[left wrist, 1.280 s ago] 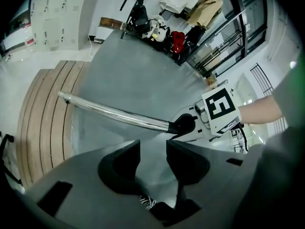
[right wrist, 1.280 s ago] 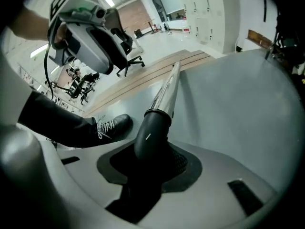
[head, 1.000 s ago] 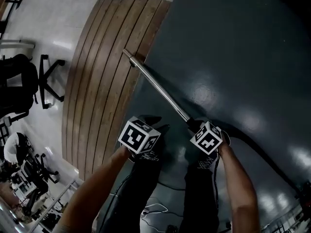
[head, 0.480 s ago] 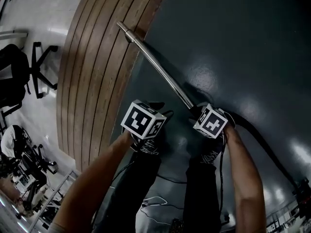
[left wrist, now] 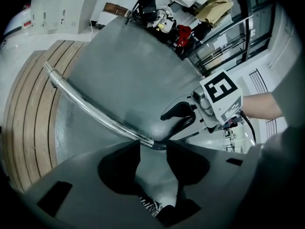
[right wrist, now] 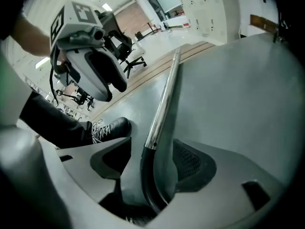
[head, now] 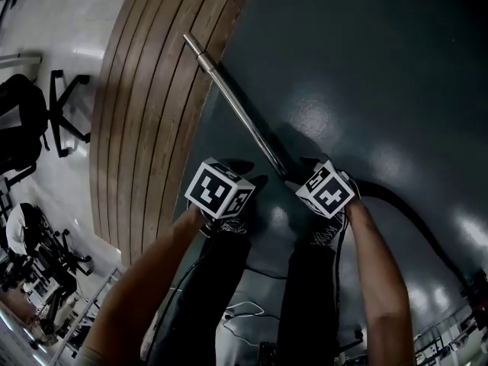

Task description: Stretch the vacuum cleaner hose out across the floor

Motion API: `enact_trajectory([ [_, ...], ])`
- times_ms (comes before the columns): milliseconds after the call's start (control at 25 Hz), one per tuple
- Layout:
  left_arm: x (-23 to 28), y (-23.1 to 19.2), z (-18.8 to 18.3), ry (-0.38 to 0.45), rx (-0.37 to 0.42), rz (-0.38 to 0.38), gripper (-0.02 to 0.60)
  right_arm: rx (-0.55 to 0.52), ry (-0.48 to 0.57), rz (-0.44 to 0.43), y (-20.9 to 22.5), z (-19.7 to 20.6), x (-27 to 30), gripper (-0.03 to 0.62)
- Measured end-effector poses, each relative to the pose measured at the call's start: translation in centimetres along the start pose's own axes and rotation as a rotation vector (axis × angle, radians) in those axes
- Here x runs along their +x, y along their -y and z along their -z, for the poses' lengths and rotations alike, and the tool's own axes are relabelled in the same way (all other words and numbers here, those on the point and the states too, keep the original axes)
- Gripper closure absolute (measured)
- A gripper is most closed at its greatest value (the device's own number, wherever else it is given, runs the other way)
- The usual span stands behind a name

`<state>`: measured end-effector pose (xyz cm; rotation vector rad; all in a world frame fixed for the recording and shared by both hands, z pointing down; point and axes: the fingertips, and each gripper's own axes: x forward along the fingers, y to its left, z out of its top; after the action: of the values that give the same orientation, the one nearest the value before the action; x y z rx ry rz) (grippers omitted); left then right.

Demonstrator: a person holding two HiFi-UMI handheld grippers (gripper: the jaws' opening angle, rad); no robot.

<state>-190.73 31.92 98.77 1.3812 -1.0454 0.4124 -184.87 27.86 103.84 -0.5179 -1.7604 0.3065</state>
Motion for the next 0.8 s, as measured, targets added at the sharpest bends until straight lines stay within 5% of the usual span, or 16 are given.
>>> enact_trajectory([
  [200,-3.2,4.3,-0.9,-0.003,0.077,0.028,0.402,0.139,0.164,-0.061,-3.6,-1.6,-6.8,0.342],
  [280,-5.4,6.2,-1.5,-0.003,0.104,0.024,0.456,0.175,0.231,-0.034,-5.4,-2.6,-10.3,0.386],
  [400,-9.2,9.4,-4.5,0.041,0.186,0.025,0.565,0.204,0.308,0.101,-5.9,-4.5,-16.1,0.586],
  [560,-15.9,15.6,-6.3,0.083,0.311,0.042,0.574,0.282,0.425,0.120,-10.5,-6.9,-24.8,0.588],
  [800,-28.4,25.8,-9.5,0.156,0.372,0.088,0.574,0.375,0.587,0.267,-18.5,-10.1,-39.3,0.588],
])
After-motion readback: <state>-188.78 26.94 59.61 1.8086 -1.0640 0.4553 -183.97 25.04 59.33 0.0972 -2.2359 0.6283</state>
